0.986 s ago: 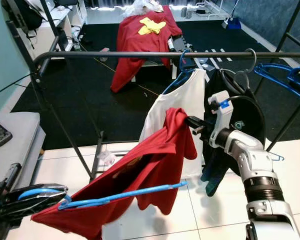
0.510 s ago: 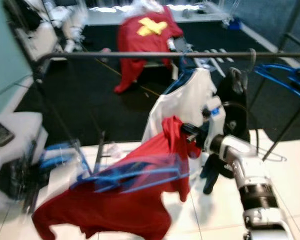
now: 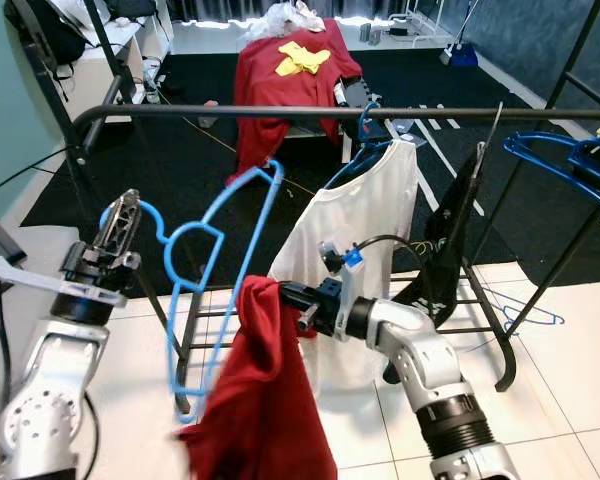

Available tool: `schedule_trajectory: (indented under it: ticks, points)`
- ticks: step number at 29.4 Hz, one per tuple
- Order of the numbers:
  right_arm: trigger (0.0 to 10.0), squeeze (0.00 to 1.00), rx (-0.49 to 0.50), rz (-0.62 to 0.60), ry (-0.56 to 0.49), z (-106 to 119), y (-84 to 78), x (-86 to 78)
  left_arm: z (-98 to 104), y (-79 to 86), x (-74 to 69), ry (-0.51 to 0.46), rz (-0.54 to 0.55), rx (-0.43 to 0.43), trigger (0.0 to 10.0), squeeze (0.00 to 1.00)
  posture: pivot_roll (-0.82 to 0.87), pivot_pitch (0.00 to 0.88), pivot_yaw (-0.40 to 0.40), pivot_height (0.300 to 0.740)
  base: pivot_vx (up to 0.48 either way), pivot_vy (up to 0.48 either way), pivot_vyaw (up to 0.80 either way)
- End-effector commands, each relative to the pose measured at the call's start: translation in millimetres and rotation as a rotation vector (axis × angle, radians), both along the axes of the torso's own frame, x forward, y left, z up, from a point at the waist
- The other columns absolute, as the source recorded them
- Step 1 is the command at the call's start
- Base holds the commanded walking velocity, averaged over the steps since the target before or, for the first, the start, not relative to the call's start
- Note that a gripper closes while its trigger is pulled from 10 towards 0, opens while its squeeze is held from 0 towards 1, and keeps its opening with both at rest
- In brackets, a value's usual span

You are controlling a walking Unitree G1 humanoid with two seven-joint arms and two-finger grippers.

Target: Hang hanger

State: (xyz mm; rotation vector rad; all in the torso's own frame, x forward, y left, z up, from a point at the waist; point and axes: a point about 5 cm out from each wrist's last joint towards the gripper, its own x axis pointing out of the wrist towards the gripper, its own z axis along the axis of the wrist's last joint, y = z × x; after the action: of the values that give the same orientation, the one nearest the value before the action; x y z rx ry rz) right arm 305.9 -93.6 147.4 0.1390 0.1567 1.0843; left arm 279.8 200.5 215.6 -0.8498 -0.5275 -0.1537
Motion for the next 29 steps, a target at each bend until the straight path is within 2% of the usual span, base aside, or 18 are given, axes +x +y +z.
schedule_trajectory:
  ticks: [1, 2, 3, 4, 6, 7, 8, 9, 11, 13, 14, 16, 18, 20, 22, 24, 26, 29]
  points:
    - [0.0, 0.00, -0.065, 0.032, -0.006, -6, -1.2, -5.8, -3, 9.5, 0.5, 0.064, 0.097, 0.125, 10.0, 0.00, -0.06, 0.098, -0.002, 0.740, 0.000, 0.000, 0.00]
    - [0.0, 0.00, -0.096, 0.037, -0.007, -10, -3.2, -7.2, -4, 12.1, 1.3, 0.092, 0.133, 0.197, 10.0, 0.00, -0.06, 0.098, -0.002, 0.740, 0.000, 0.000, 0.00]
    - [0.0, 0.00, -0.148, 0.019, -0.007, -15, -9.5, -6.6, -9, 16.6, 1.6, 0.151, 0.204, 0.360, 10.0, 0.00, -0.06, 0.100, -0.003, 0.740, 0.000, 0.000, 0.00]
    - [0.0, 0.00, -0.148, 0.019, -0.007, -15, -9.5, -6.6, -9, 16.6, 1.6, 0.151, 0.204, 0.360, 10.0, 0.00, -0.06, 0.100, -0.003, 0.740, 0.000, 0.000, 0.00]
    - [0.0, 0.00, -0.231, -0.077, -0.011, -24, -28.4, 0.8, -27, 34.0, -2.3, 0.302, 0.342, 0.586, 10.0, 0.00, -0.06, 0.101, -0.004, 0.740, 0.000, 0.000, 0.00]
    - [1.4, 0.00, -0.250, -0.140, -0.008, -26, -37.9, 5.2, -36, 44.7, -7.0, 0.375, 0.405, 0.625, 10.0, 0.00, -0.06, 0.101, -0.004, 0.740, 0.000, 0.000, 0.00]
    - [1.4, 0.00, -0.255, -0.179, -0.006, -27, -43.3, 7.9, -41, 51.2, -10.4, 0.418, 0.439, 0.627, 10.0, 0.00, -0.06, 0.101, -0.004, 0.740, 0.000, 0.000, 0.00]
    - [10.0, 0.00, -0.238, -0.277, 0.001, -26, -53.7, 12.7, -61, 60.6, -23.0, 0.553, 0.479, 0.645, 10.0, 0.00, -0.06, 0.104, 0.000, 0.740, 0.000, 0.000, 0.00]
    - [10.0, 0.00, -0.215, -0.382, 0.011, -25, -64.2, 16.4, -84, 69.3, -38.7, 0.703, 0.524, 0.668, 10.0, 0.00, -0.06, 0.099, 0.000, 0.740, 0.000, 0.000, 0.00]
    - [10.0, 0.00, -0.230, -0.427, -0.012, -31, -68.1, 8.3, -103, 59.2, -60.3, 0.807, 0.490, 0.610, 10.0, 0.00, -0.06, 0.100, -0.006, 0.740, 0.000, 0.000, 0.80]
    - [10.0, 0.00, -0.236, -0.434, -0.019, -33, -68.7, 5.7, -107, 55.8, -65.7, 0.827, 0.480, 0.592, 10.0, 0.00, -0.06, 0.100, -0.006, 0.740, 0.000, 0.000, 0.80]
    - [10.0, 0.00, -0.159, -0.429, 0.004, -34, -66.7, -9.2, -111, 29.8, -85.3, 0.813, 0.411, 0.569, 10.0, 0.00, -0.04, 0.092, -0.012, 0.740, 0.000, 0.000, 0.80]
    - [10.0, 0.00, -0.122, -0.418, 0.016, -34, -65.1, -18.3, -112, 14.2, -94.6, 0.794, 0.366, 0.570, 10.0, 0.00, -0.04, 0.091, -0.013, 0.740, 0.000, 0.000, 0.79]
    - [10.0, 0.00, -0.100, -0.404, 0.018, -35, -60.3, -20.0, -113, 1.2, -89.1, 0.763, 0.284, 0.494, 10.0, 0.00, -0.02, 0.077, -0.014, 0.740, 0.000, 0.000, 0.80]
    - [10.0, 0.00, -0.085, -0.382, 0.018, -37, -56.3, -17.2, -112, -15.2, -82.9, 0.704, 0.166, 0.317, 10.0, 0.00, -0.02, 0.058, -0.019, 0.740, 0.000, 0.000, 0.79]
    - [10.0, 0.00, -0.082, -0.380, 0.016, -37, -55.6, -15.3, -112, -20.7, -81.6, 0.684, 0.135, 0.263, 10.0, 0.00, -0.02, 0.058, -0.019, 0.740, 0.000, 0.000, 0.79]
    - [10.0, 0.00, -0.076, -0.379, 0.014, -39, -53.0, -11.2, -109, -28.3, -74.4, 0.638, 0.108, 0.323, 10.0, 0.00, -0.01, 0.023, -0.031, 0.740, 0.000, 0.000, 0.79]
    - [10.0, 0.00, -0.073, -0.393, 0.015, -42, -51.0, -9.1, -109, -28.7, -68.8, 0.624, 0.109, 0.330, 10.0, 0.00, 0.00, 0.009, -0.040, 0.740, 0.000, 0.000, 0.79]
